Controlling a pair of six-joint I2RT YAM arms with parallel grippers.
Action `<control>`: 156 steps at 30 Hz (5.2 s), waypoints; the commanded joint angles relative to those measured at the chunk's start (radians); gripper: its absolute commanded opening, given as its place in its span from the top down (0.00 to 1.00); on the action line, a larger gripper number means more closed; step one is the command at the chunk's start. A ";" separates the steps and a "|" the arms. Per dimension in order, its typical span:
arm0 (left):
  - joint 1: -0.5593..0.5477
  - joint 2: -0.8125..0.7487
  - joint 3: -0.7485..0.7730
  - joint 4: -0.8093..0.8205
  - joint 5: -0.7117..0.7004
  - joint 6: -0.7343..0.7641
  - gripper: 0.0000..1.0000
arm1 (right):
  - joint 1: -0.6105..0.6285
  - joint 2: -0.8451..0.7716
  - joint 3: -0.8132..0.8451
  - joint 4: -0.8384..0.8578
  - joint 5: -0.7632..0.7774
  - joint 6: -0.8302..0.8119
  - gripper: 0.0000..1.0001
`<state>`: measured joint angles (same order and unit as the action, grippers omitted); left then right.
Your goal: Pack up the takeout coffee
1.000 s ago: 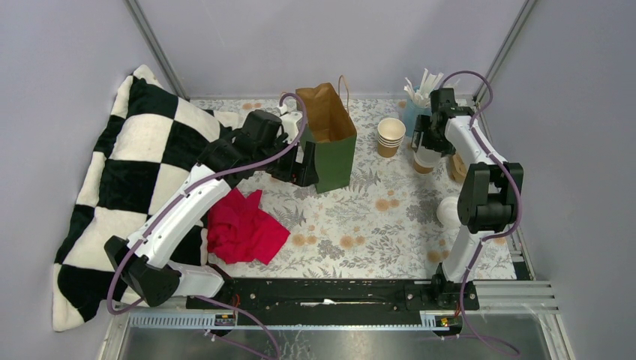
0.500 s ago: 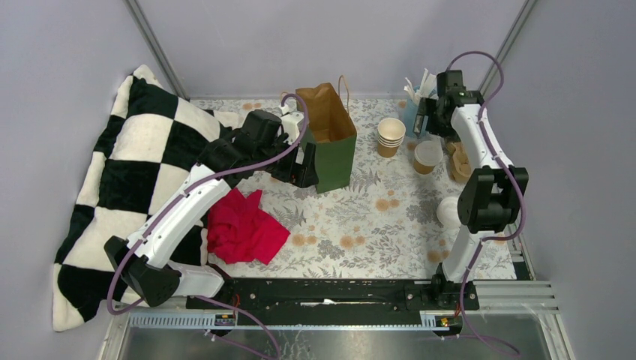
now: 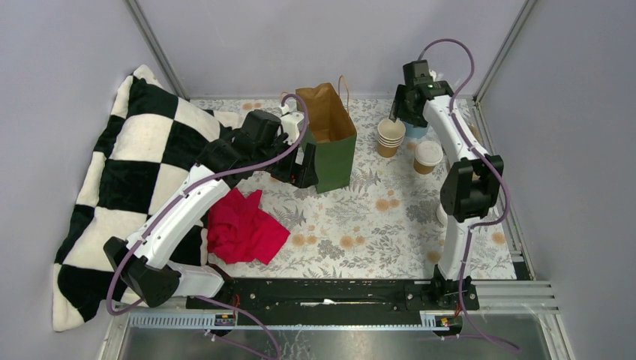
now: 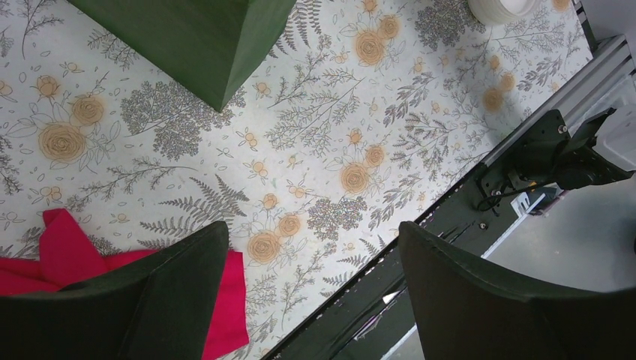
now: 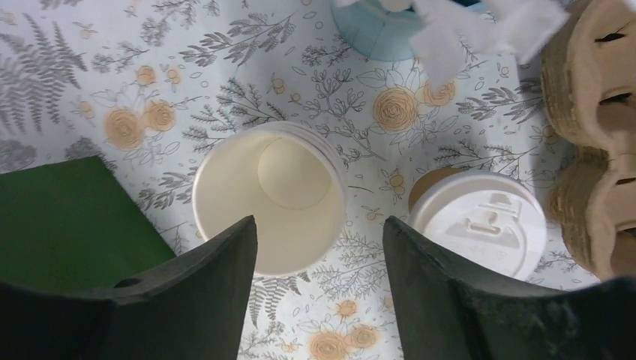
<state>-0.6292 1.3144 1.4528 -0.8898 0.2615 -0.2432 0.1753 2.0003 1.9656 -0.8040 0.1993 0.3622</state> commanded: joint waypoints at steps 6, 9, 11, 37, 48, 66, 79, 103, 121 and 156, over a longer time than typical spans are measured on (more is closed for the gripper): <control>0.003 -0.042 0.037 0.008 -0.008 0.026 0.12 | 0.030 0.068 0.016 -0.015 0.121 0.044 0.47; 0.003 -0.042 0.039 0.008 -0.010 0.027 0.12 | 0.035 0.079 0.016 -0.016 0.129 0.043 0.55; 0.003 -0.040 0.037 0.008 -0.008 0.026 0.12 | 0.035 0.084 0.017 -0.014 0.129 0.047 0.60; 0.003 -0.042 0.031 0.007 -0.003 0.026 0.12 | 0.041 0.079 0.075 -0.071 0.112 0.055 1.00; 0.004 -0.047 0.028 0.006 0.004 0.027 0.12 | 0.041 0.038 0.039 -0.017 0.027 0.044 1.00; 0.003 -0.053 0.030 0.008 0.007 0.026 0.11 | 0.032 -0.082 0.083 -0.009 -0.036 0.008 1.00; -0.013 -0.035 0.012 0.036 0.042 0.009 0.11 | 0.104 -0.575 -0.514 -0.032 -0.152 -0.148 1.00; -0.072 -0.020 0.025 0.038 0.017 0.026 0.11 | 0.560 -0.789 -1.097 0.252 -0.018 0.126 0.89; -0.079 -0.022 0.019 0.029 -0.004 0.036 0.10 | 0.445 -0.831 -0.886 0.058 0.085 0.103 0.42; -0.084 -0.028 0.022 0.012 -0.041 0.064 0.09 | -0.364 -0.444 -0.926 0.092 -0.212 -0.044 0.72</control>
<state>-0.7090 1.2980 1.4528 -0.8894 0.2337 -0.1982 -0.1864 1.5414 1.0321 -0.7204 -0.0032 0.3252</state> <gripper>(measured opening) 0.907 0.302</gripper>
